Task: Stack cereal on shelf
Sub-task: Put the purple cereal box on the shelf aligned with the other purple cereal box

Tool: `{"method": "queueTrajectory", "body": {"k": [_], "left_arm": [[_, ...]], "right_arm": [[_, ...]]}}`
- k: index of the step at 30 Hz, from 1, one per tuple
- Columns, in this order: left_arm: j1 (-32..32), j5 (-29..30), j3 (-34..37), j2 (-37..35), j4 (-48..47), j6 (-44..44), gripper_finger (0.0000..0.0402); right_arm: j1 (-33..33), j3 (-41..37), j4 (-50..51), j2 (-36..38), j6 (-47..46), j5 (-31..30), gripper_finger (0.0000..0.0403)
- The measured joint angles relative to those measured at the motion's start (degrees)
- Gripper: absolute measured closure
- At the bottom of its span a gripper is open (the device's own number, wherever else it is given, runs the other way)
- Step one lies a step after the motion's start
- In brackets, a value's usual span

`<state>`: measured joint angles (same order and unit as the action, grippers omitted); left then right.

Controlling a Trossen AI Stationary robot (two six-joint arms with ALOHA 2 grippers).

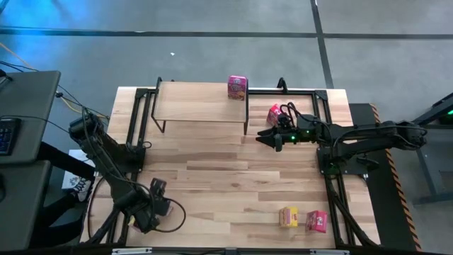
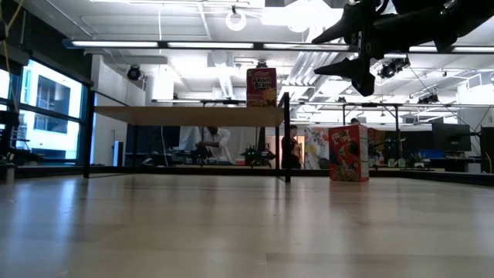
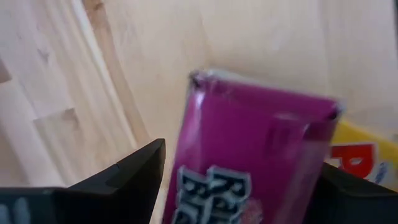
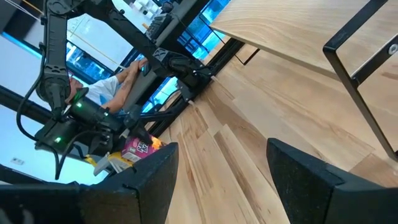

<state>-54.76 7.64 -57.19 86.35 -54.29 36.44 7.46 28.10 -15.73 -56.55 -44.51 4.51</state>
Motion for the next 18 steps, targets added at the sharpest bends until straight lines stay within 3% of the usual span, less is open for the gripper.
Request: {"method": "queueTrajectory", "body": {"k": [4,13,18], "left_arm": [[0.0,-0.05,0.07,0.02,1.25,0.87,0.0147],[0.0,-0.05,0.07,0.01,1.45,0.86,0.0236],[0.24,-0.05,-1.23,0.02,0.78,-1.13,0.026]], "right_arm": [[0.0,0.0,0.04,0.0,0.0,0.0,0.0162],[0.0,0.0,0.06,0.0,0.0,-0.02,0.0162],[0.0,0.0,0.07,0.0,0.0,-0.02,0.0162]]}}
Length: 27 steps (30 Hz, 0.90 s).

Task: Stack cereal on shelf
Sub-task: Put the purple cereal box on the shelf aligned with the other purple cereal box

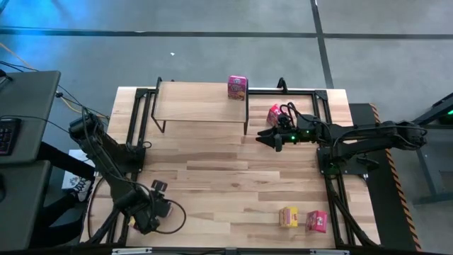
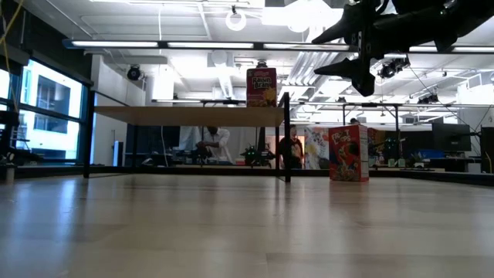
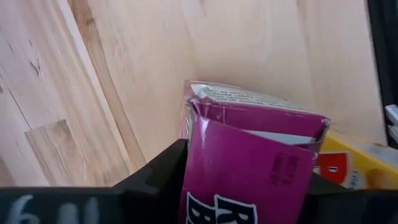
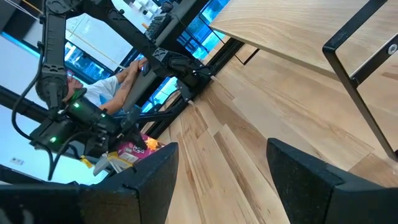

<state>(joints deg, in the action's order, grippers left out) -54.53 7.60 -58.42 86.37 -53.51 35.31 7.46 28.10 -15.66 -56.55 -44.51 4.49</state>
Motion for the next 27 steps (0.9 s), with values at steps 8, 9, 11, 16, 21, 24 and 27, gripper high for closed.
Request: {"method": "queueTrajectory", "body": {"k": [8,9,11,16,21,24,27], "left_arm": [[5.54,0.15,-7.66,-4.13,-13.88,-6.66,0.0258],[7.08,0.37,-9.1,-5.3,-16.08,-7.96,0.0258],[11.01,1.27,-12.47,-7.71,-19.41,-11.27,0.0258],[24.42,8.31,-23.3,-11.8,-26.29,-19.57,0.0257],[40.59,13.33,-34.49,-12.08,-25.89,-30.38,0.0257],[49.95,13.81,-38.98,-11.11,-22.95,-36.21,0.0257],[57.58,12.26,-40.38,-9.87,-18.68,-40.63,0.0257]], "right_arm": [[-0.01,-0.02,0.02,0.0,0.0,-0.02,0.0162],[-0.01,-0.02,0.02,0.0,0.0,-0.02,0.0162],[0.0,-0.04,0.02,0.0,0.0,-0.02,0.0162],[0.0,-0.04,0.07,0.0,-0.08,-0.02,0.0162],[-0.01,-0.04,0.06,0.0,-0.55,-0.31,0.0162],[0.0,-0.04,-0.04,0.0,-0.69,-1.28,0.0162],[0.0,-0.04,-0.97,0.0,-2.95,-2.69,0.0162]]}}
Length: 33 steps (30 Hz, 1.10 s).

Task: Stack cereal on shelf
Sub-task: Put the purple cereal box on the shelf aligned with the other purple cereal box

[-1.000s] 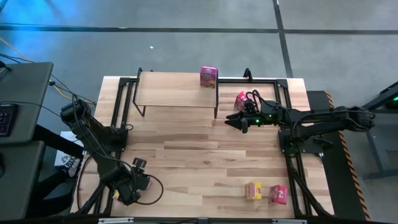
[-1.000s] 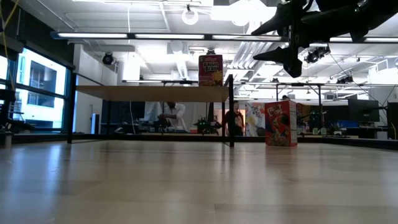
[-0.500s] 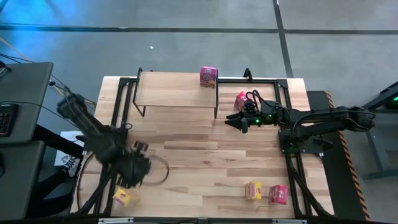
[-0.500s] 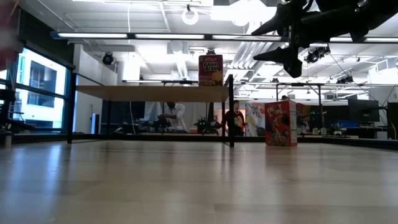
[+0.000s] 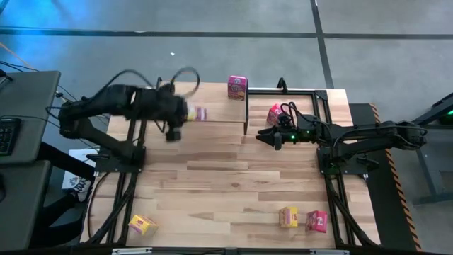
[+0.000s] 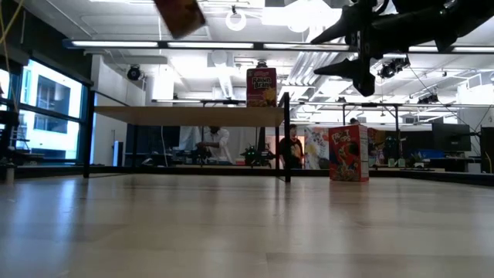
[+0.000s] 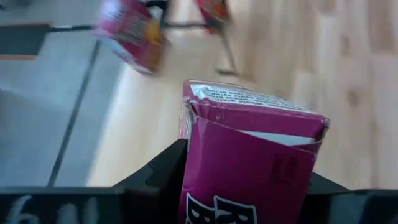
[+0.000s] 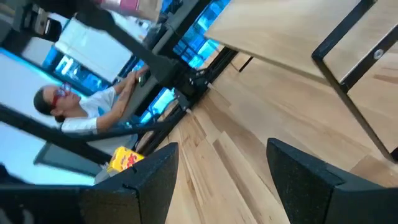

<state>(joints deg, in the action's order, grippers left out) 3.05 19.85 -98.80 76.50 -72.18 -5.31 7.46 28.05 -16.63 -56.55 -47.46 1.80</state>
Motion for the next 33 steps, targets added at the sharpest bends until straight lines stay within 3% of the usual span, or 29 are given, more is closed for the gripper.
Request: {"method": "queueTrajectory", "body": {"k": [6,9,18,23,33], "left_arm": [[10.1,-7.41,-0.01,4.11,4.76,-6.85,0.0257],[12.31,-9.05,0.04,7.18,6.31,-8.83,0.0257],[14.69,-11.84,-0.16,15.09,10.61,-15.12,0.0257],[14.11,-13.72,-4.85,19.9,10.28,-17.35,0.0257],[14.32,-14.13,-15.16,31.01,8.69,-17.37,0.0257]], "right_arm": [[0.0,0.09,-6.21,0.02,-1.78,-0.3,0.0162],[0.0,2.68,-4.35,0.0,-1.35,-0.3,0.0162],[0.03,19.37,22.74,0.01,11.03,-3.29,0.0162],[0.02,28.05,35.39,0.02,16.4,-4.98,0.0162],[0.02,34.38,41.81,0.04,22.03,-7.56,0.0162]]}}
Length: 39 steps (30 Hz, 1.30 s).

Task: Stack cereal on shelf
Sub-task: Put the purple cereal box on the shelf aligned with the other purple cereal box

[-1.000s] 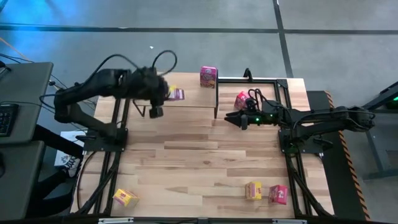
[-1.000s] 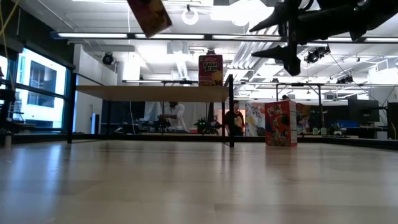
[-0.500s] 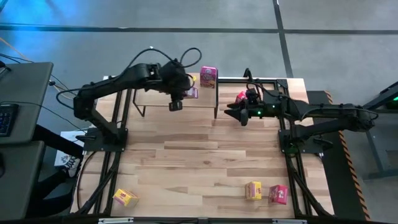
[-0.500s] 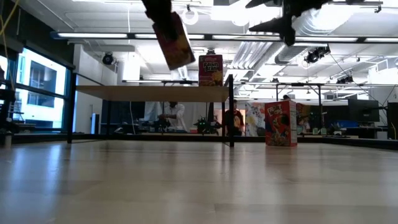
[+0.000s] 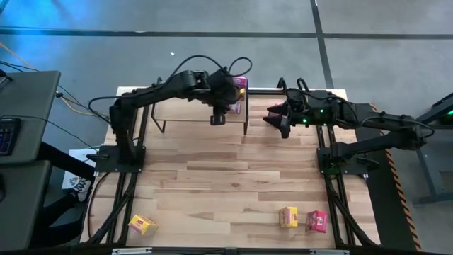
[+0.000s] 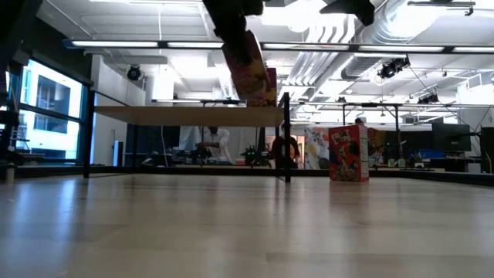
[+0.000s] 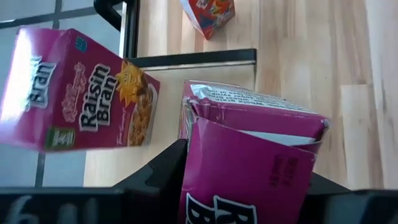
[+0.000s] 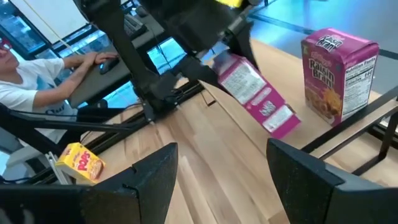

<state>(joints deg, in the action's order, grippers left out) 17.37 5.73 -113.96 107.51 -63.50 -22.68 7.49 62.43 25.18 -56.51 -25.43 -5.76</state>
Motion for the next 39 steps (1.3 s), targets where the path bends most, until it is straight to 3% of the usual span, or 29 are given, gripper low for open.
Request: {"method": "queueTrajectory", "body": {"k": [13,28,39], "left_arm": [[0.22,-0.23,-0.85,3.38,1.2,-1.5,0.0253],[0.24,0.82,-0.82,3.12,3.55,-1.6,0.0168],[0.2,5.91,-5.87,3.12,3.37,-5.12,0.0158]], "right_arm": [[0.0,0.02,2.44,-0.02,0.0,-0.09,0.0162],[0.0,0.04,1.95,-0.02,0.0,-0.28,0.0162],[0.0,0.04,1.95,-0.02,0.0,-0.28,0.0162]]}}
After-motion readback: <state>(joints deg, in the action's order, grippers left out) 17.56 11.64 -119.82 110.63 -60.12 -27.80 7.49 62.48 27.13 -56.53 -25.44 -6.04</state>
